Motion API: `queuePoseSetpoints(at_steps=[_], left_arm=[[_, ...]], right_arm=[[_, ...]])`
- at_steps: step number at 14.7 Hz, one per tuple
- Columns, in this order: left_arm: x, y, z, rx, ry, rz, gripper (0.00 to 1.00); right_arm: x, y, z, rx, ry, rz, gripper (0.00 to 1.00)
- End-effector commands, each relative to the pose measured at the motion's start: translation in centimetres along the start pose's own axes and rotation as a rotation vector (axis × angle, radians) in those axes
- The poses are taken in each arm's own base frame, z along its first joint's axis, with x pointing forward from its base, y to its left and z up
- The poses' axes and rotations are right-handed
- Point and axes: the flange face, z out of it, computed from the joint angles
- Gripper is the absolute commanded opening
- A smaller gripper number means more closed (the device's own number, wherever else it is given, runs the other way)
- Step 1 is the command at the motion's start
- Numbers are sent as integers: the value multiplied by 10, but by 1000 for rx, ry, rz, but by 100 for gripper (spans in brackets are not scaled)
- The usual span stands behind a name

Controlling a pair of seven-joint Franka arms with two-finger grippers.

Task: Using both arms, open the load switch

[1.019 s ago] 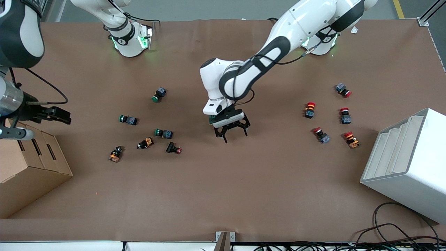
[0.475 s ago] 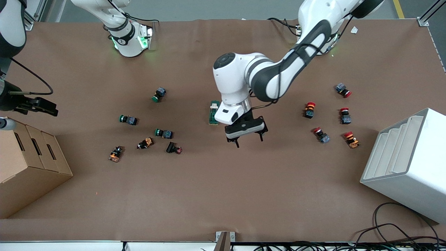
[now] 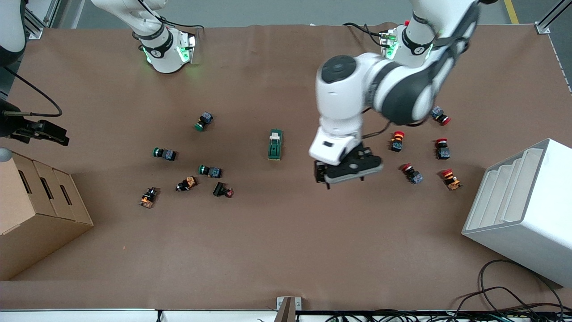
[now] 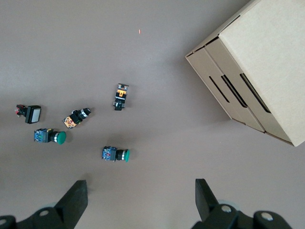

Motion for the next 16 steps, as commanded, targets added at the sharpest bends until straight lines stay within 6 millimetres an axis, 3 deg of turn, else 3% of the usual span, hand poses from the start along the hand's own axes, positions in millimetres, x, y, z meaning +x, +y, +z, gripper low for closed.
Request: queuePoseSetpoints(at_steps=[1, 4, 8, 10, 14, 16], left_arm=[[25, -60, -46, -7, -49, 64, 100], [53, -128, -69, -19, -118, 162, 100], [75, -200, -89, -64, -167, 211, 100], [76, -231, -103, -112, -221, 199, 100], [67, -284, -121, -89, -281, 234, 100], [63, -296, -126, -93, -276, 300, 100]], right_arm=[[-11, -1, -10, -6, -1, -17, 100], [-12, -3, -21, -1, 16, -16, 100], [-19, -2, -39, 43, -6, 0, 100], [-19, -5, -51, 45, 17, -12, 100], [-22, -9, -55, 58, 2, -18, 100], [-23, -7, -61, 60, 15, -14, 100]])
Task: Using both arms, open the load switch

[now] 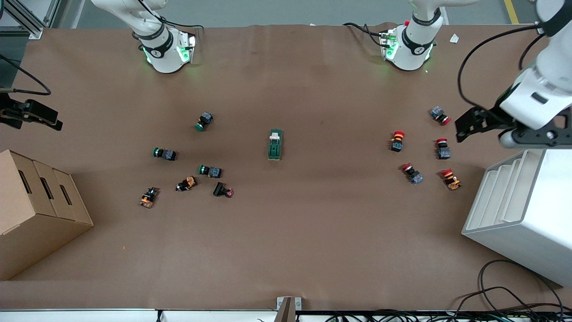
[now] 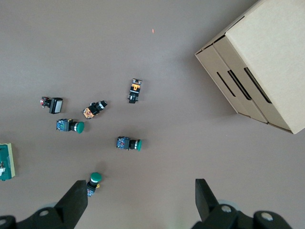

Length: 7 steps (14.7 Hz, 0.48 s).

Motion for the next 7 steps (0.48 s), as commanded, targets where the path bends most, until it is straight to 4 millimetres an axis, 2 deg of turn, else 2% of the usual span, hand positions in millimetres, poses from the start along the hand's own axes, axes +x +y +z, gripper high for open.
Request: queuePoseSetpoints(at_steps=[1, 3, 5, 7], left_arm=[[-21, -13, -8, -8, -15, 81, 100], [-30, -35, -13, -7, -35, 112, 100], [-49, -35, -5, -43, -68, 113, 100], [-63, -32, -6, -80, -67, 83, 100]], right_arm=[[-5, 2, -9, 21, 4, -1, 100], [-5, -3, -8, 33, -3, -10, 100], [-8, -5, -6, 32, -30, -10, 100], [-9, -11, -5, 32, -31, -24, 100]])
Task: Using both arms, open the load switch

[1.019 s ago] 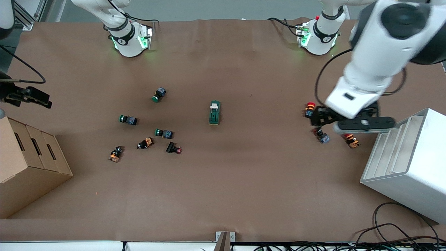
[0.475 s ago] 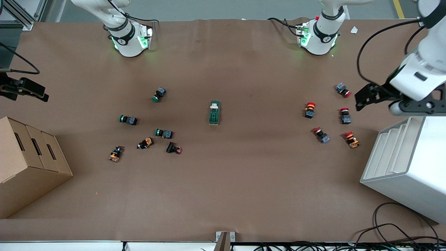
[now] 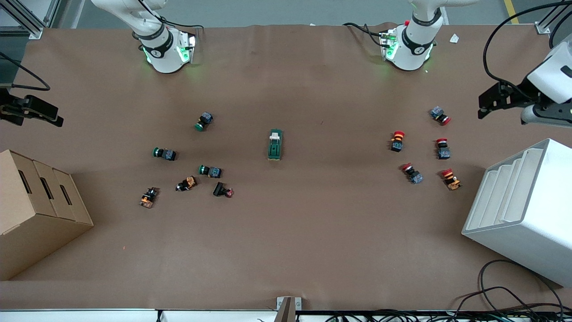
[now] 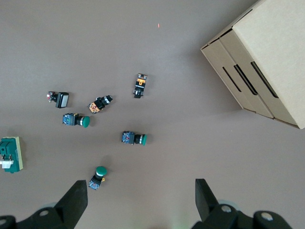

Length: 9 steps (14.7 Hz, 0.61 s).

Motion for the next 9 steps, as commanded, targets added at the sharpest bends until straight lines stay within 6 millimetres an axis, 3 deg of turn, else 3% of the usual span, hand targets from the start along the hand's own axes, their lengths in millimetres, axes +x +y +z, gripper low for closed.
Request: queuePoseSetpoints(at_steps=[1, 5, 9], left_arm=[[-29, 5, -2, -29, 4, -7, 100], [-54, 2, -7, -17, 9, -37, 100], [-58, 4, -5, -16, -1, -88, 100]], right_arm=[[-6, -8, -1, 9, -7, -21, 100], [-29, -5, -4, 14, 23, -16, 100], [-49, -5, -9, 17, 32, -18, 100]])
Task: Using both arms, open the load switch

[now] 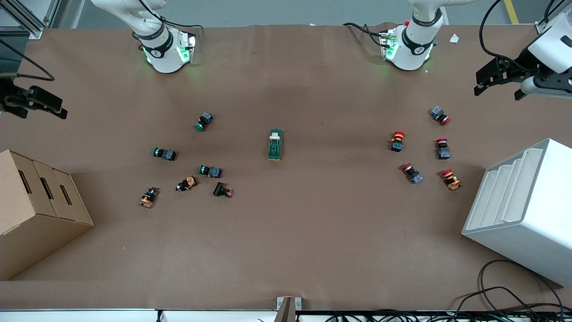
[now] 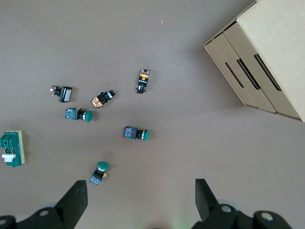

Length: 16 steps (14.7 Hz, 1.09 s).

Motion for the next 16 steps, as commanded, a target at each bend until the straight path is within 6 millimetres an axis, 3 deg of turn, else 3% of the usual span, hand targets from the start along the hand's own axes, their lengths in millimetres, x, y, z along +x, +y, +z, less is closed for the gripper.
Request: queuePoseSetpoints(at_steps=[1, 7, 16], left_arm=[[-8, 4, 0, -8, 1, -66, 100], [8, 3, -5, -1, 12, -68, 100], [13, 3, 0, 23, 7, -59, 100]], right_arm=[[-22, -1, -5, 13, 18, -9, 100], [-29, -1, -15, 14, 37, -15, 100], [-30, -6, -14, 11, 26, -27, 100]])
